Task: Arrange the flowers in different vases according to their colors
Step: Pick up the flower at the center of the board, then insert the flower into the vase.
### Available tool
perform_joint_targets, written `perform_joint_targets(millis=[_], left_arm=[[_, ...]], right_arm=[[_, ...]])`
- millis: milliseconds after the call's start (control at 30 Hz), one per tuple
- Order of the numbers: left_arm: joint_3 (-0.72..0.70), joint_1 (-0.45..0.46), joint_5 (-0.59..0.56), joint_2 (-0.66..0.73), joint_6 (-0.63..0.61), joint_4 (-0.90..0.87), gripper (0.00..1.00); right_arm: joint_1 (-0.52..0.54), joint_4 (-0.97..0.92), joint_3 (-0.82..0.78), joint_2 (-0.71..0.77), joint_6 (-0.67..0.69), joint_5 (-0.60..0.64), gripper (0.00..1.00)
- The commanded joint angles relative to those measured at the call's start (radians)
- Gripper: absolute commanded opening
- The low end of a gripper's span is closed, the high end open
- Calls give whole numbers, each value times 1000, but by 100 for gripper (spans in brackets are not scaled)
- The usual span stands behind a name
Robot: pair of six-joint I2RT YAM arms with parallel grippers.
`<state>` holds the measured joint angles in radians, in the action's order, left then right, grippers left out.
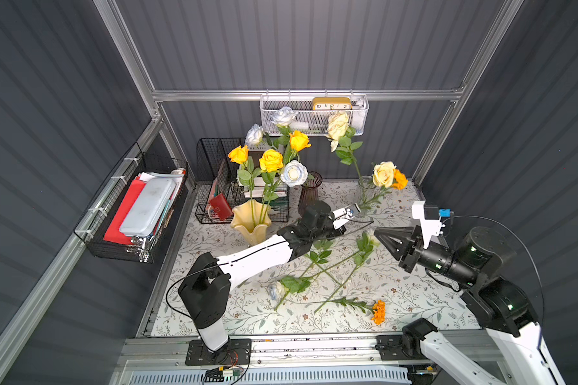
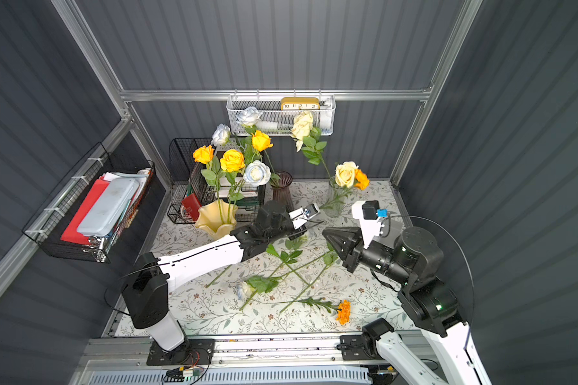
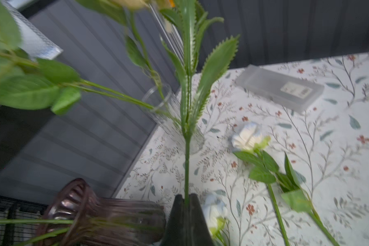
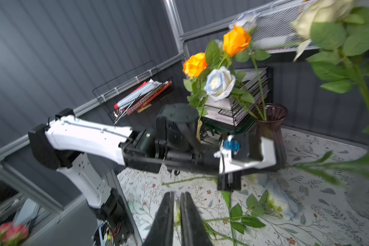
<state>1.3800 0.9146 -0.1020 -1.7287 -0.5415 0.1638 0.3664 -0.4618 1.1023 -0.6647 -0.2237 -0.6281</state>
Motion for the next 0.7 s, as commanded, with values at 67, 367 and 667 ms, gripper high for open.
perform_joint_targets(millis=[67,367,667], left_arm=[[157,-37,-58,100,68,83,0],[82,-188,-169,406,215,222,0],[-180,-475,-94,628,363,287,0]], right_arm=[[8,84,-120,74,-90,-240,9],[13,62,-182,-5,-52,-200,8],[25,104,-203,-118,-25,-175,8]])
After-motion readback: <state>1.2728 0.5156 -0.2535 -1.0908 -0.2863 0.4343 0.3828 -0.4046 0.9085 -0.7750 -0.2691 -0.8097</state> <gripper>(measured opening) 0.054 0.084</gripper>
